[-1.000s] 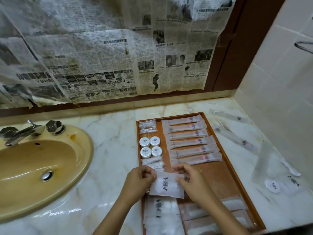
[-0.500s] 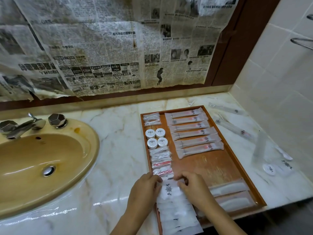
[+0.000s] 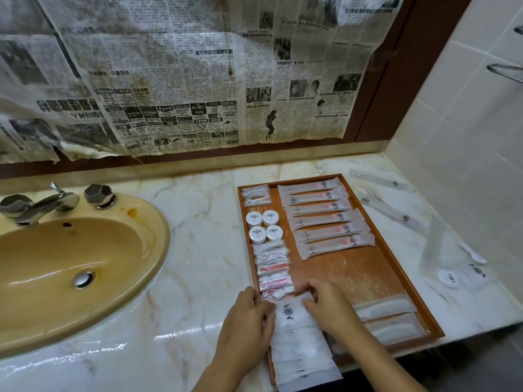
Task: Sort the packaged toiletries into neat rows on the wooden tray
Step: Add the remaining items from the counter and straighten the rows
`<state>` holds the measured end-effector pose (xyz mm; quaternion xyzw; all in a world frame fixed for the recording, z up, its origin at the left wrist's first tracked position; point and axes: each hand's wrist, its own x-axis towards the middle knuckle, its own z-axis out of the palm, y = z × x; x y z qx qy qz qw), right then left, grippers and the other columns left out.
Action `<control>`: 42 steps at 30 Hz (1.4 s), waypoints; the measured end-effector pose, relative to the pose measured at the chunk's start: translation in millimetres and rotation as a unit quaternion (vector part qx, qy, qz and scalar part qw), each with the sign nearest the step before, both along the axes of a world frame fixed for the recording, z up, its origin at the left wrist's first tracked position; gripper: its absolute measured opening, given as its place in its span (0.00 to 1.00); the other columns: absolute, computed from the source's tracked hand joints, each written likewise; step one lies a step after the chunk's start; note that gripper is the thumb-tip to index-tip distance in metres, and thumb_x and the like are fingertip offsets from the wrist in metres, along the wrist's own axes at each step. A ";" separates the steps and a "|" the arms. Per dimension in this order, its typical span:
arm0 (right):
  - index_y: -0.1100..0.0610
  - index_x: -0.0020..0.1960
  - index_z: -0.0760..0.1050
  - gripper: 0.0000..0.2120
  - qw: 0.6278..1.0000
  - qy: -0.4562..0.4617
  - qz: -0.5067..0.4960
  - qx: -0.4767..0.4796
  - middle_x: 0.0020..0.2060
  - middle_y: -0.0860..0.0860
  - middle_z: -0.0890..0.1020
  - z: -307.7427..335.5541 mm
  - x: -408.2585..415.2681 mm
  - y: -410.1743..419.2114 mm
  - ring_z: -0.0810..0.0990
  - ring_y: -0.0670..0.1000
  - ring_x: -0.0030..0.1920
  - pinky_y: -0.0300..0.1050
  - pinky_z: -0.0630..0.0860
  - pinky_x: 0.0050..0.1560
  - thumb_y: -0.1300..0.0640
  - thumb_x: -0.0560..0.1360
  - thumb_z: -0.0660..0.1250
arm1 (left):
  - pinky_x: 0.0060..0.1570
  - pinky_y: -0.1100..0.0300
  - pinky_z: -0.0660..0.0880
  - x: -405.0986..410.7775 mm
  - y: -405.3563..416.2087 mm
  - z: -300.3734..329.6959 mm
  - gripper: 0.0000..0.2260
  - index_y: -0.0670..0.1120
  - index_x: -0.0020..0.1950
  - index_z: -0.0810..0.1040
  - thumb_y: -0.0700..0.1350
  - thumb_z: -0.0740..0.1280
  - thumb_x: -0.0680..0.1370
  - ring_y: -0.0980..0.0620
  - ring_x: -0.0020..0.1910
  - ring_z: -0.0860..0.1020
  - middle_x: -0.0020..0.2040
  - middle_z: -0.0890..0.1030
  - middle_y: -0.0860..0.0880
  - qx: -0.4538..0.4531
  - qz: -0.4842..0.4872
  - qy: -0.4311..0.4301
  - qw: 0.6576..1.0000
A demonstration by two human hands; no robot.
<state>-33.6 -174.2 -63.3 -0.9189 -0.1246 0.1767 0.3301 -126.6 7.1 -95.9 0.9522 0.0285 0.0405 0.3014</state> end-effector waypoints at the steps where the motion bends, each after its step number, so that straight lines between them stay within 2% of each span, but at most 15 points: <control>1: 0.49 0.52 0.80 0.11 1.000 -0.001 0.000 -0.002 0.35 0.38 0.73 0.5 -0.8 0.9 0.72 0.35 0.35 0.23 0.67 0.36 0.63 0.75 0.70 | 0.43 0.64 0.71 0.0 -0.1 0.6 0.12 0.55 0.55 0.80 0.53 0.58 0.80 0.58 0.49 0.71 0.50 0.67 0.55 0.000 0.000 -0.001 1.000; 4: 0.48 0.50 0.79 0.11 1.000 0.003 0.008 -0.005 0.38 0.37 0.75 -1.7 -3.2 1.6 0.73 0.31 0.37 0.22 0.66 0.37 0.63 0.75 0.69 | 0.44 0.62 0.73 -1.3 -0.6 0.3 0.12 0.54 0.54 0.81 0.52 0.59 0.79 0.58 0.49 0.71 0.50 0.67 0.55 0.005 0.001 -0.005 1.000; 9: 0.50 0.52 0.80 0.10 1.000 -0.013 0.010 -0.016 0.43 0.40 0.77 -6.6 0.6 6.8 0.72 0.36 0.37 0.25 0.66 0.37 0.62 0.74 0.69 | 0.41 0.57 0.75 0.4 1.1 -4.8 0.09 0.52 0.50 0.82 0.50 0.62 0.78 0.52 0.49 0.73 0.48 0.68 0.54 0.039 0.010 -0.027 0.999; 13: 0.52 0.52 0.80 0.08 1.000 -0.024 0.003 -0.009 0.44 0.43 0.77 -13.5 2.6 7.6 0.71 0.37 0.36 0.26 0.66 0.36 0.61 0.74 0.70 | 0.49 0.59 0.74 1.5 1.0 -2.4 0.11 0.55 0.59 0.79 0.50 0.61 0.80 0.53 0.59 0.70 0.59 0.67 0.53 0.032 0.037 -0.017 0.999; 16: 0.52 0.51 0.81 0.05 0.998 -0.052 -0.021 0.000 0.45 0.44 0.78 -15.8 -2.6 3.7 0.74 0.38 0.40 0.28 0.69 0.39 0.56 0.75 0.70 | 0.52 0.64 0.70 -4.1 -0.7 -2.5 0.12 0.57 0.63 0.76 0.49 0.61 0.81 0.57 0.61 0.68 0.63 0.64 0.57 0.001 0.055 -0.038 0.998; 18: 0.52 0.51 0.81 0.05 0.995 -0.067 -0.069 0.015 0.46 0.44 0.78 -16.9 -7.4 -2.2 0.76 0.39 0.42 0.29 0.72 0.41 0.56 0.76 0.68 | 0.57 0.68 0.68 -9.7 -6.0 3.4 0.12 0.58 0.63 0.76 0.48 0.59 0.83 0.62 0.63 0.68 0.63 0.65 0.63 -0.085 0.070 -0.063 0.992; 20: 0.51 0.53 0.80 0.06 0.989 -0.082 -0.114 0.048 0.47 0.43 0.79 -16.6 -11.7 -8.9 0.77 0.38 0.45 0.29 0.73 0.42 0.57 0.77 0.67 | 0.63 0.68 0.67 -15.7 -16.7 11.6 0.13 0.56 0.64 0.76 0.50 0.56 0.83 0.59 0.67 0.70 0.65 0.70 0.62 -0.221 0.088 -0.090 0.967; 23: 0.48 0.58 0.77 0.10 0.973 -0.025 -0.166 0.158 0.52 0.41 0.80 -11.6 -21.9 -14.6 0.77 0.37 0.53 0.30 0.73 0.49 0.58 0.80 0.63 | 0.67 0.56 0.70 -19.4 -37.1 18.3 0.20 0.49 0.69 0.73 0.54 0.54 0.81 0.50 0.69 0.72 0.68 0.75 0.52 -0.426 0.122 -0.097 0.891; 25: 0.45 0.62 0.75 0.12 0.957 0.044 -0.175 0.226 0.57 0.39 0.79 -12.1 -30.5 -14.3 0.76 0.38 0.58 0.36 0.73 0.58 0.55 0.82 0.57 | 0.68 0.47 0.70 -19.8 -47.0 15.3 0.21 0.46 0.72 0.70 0.52 0.53 0.82 0.48 0.70 0.72 0.70 0.74 0.49 -0.500 0.140 -0.087 0.850; 26: 0.45 0.63 0.74 0.14 0.950 0.070 -0.169 0.253 0.59 0.39 0.78 -13.9 -35.1 -13.7 0.76 0.38 0.61 0.39 0.73 0.62 0.52 0.82 0.54 | 0.70 0.45 0.68 -19.8 -51.0 14.0 0.21 0.47 0.73 0.68 0.51 0.51 0.83 0.48 0.71 0.71 0.72 0.73 0.49 -0.514 0.144 -0.083 0.842; 30: 0.46 0.68 0.71 0.24 0.945 0.100 -0.146 0.275 0.65 0.40 0.76 -19.5 -49.9 -11.8 0.72 0.36 0.65 0.42 0.68 0.69 0.48 0.75 0.49 | 0.73 0.43 0.63 -22.4 -64.9 9.8 0.22 0.49 0.76 0.65 0.49 0.49 0.83 0.50 0.74 0.67 0.75 0.69 0.50 -0.524 0.133 -0.087 0.837; 37: 0.46 0.68 0.71 0.23 0.957 0.073 -0.132 0.246 0.65 0.40 0.76 -14.2 -52.3 -16.8 0.72 0.38 0.65 0.44 0.70 0.69 0.49 0.76 0.50 | 0.70 0.53 0.68 -27.8 -63.2 6.7 0.24 0.49 0.76 0.65 0.55 0.52 0.81 0.50 0.73 0.69 0.74 0.70 0.51 -0.498 0.124 -0.104 0.852; 40: 0.45 0.66 0.72 0.17 0.974 0.045 -0.098 0.198 0.63 0.40 0.76 -6.6 -42.3 -21.4 0.73 0.37 0.63 0.33 0.70 0.62 0.55 0.82 0.53 | 0.68 0.61 0.67 -23.0 -43.6 6.3 0.22 0.52 0.71 0.70 0.57 0.51 0.81 0.56 0.69 0.70 0.69 0.74 0.56 -0.393 0.134 -0.111 0.903; 42: 0.48 0.68 0.72 0.17 0.989 0.017 -0.050 0.135 0.62 0.41 0.76 -3.2 -34.3 -22.5 0.73 0.39 0.63 0.32 0.69 0.60 0.59 0.82 0.55 | 0.66 0.63 0.65 -19.3 -29.0 6.0 0.19 0.59 0.65 0.72 0.58 0.47 0.80 0.62 0.65 0.69 0.61 0.75 0.60 -0.271 0.121 -0.082 0.952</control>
